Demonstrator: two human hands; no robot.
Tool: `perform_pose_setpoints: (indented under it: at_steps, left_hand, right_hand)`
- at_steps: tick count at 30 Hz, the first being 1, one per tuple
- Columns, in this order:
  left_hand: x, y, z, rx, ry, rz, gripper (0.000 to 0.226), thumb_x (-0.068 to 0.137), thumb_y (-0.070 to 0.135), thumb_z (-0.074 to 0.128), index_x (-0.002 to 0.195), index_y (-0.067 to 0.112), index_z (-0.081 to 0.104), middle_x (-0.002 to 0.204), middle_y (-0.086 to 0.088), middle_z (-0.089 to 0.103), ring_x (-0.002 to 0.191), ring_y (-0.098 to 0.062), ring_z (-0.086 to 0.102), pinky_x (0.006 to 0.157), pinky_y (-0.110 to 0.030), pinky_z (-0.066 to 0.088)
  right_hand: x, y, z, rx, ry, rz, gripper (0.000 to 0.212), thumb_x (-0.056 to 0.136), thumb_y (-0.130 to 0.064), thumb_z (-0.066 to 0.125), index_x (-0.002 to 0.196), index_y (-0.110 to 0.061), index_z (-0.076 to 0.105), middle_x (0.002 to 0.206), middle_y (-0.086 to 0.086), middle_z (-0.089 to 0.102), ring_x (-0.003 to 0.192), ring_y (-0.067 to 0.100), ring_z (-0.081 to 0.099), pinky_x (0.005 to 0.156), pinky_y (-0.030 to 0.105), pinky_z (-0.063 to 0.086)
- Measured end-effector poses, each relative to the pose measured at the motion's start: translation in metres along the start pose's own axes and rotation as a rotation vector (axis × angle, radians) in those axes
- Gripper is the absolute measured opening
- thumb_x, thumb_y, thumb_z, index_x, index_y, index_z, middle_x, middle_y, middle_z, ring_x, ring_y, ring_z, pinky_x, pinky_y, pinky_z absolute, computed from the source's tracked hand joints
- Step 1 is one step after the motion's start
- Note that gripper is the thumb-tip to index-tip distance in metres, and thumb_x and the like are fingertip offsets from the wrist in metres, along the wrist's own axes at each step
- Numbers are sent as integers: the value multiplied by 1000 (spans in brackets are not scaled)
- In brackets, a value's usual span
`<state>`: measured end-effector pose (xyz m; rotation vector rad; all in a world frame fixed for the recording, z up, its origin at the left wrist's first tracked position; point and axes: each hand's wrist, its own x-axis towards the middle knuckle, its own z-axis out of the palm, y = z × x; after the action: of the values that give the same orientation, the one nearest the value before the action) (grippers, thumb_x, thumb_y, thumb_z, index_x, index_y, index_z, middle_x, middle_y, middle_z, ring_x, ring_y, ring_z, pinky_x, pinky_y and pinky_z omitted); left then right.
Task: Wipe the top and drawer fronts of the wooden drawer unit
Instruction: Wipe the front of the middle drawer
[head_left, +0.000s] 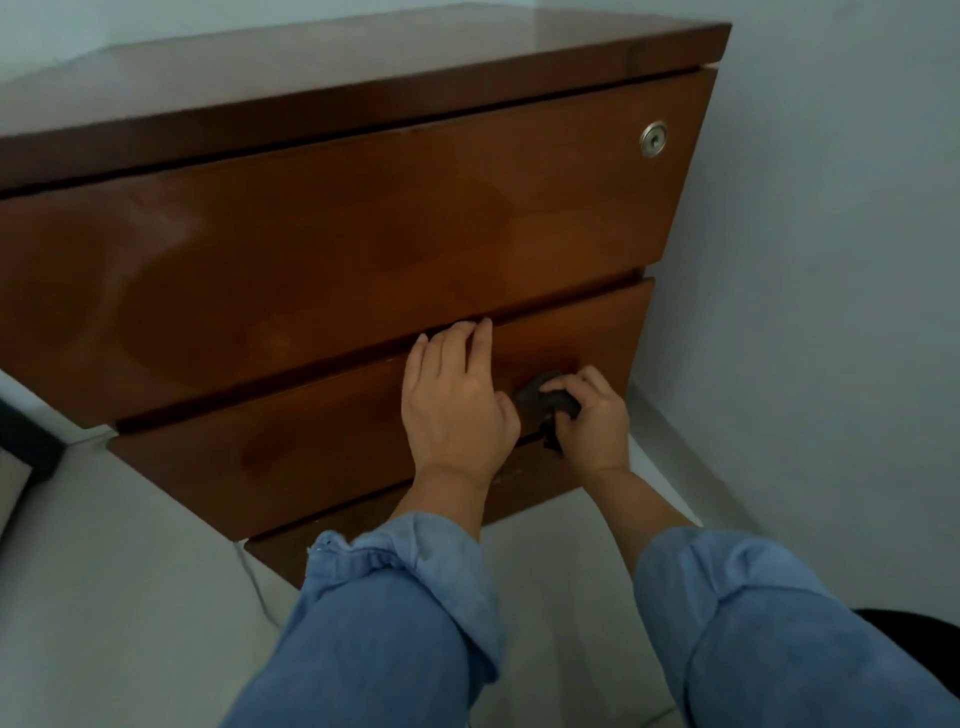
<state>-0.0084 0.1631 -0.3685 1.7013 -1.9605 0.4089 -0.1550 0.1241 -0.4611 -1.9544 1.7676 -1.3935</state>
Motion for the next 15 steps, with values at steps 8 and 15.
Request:
perform_pose_setpoints:
  at_steps: [8,15]
  left_hand:
    - [-4,10,-2,57,-104,12,78,69,26,59,143,10,40,137,-8,50,130,-23,42,116,-41,19]
    - [20,39,-1,23,-192,289,73,82,22,50,150,12,24,154,-4,30,143,-16,25,118,-33,11]
  right_hand:
    - [-29,34,1,-49,-237,356,34,81,7,51,97,-17,70,105,9,59,87,33,60,73,34,48]
    - [17,-7,-45,154,376,247,40,70,13,51,100,-9,65,102,10,54,95,25,56,82,21,42]
